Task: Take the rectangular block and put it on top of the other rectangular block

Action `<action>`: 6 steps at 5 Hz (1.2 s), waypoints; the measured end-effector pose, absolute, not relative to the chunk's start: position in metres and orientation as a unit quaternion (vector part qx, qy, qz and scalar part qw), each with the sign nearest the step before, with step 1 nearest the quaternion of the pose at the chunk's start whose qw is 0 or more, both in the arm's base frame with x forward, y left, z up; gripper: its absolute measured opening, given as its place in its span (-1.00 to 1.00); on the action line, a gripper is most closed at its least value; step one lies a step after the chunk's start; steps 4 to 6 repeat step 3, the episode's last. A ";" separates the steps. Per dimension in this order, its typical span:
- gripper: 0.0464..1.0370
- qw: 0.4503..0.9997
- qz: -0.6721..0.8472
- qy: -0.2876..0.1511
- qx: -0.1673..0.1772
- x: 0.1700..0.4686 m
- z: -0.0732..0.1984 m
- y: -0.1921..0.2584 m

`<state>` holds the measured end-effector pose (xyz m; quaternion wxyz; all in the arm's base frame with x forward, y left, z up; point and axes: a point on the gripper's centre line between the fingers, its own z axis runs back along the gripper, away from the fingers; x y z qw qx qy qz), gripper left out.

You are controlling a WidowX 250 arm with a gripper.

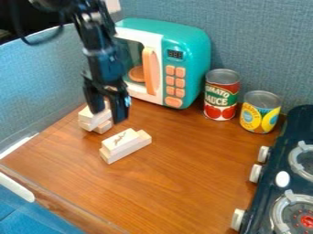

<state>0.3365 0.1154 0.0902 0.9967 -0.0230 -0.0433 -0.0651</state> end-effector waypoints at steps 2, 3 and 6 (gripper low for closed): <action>0.93 0.998 -0.039 -0.041 0.001 0.328 0.108 0.122; 0.93 0.999 -0.013 -0.021 0.020 0.328 0.106 0.125; 0.93 0.999 -0.013 -0.021 0.020 0.328 0.106 0.125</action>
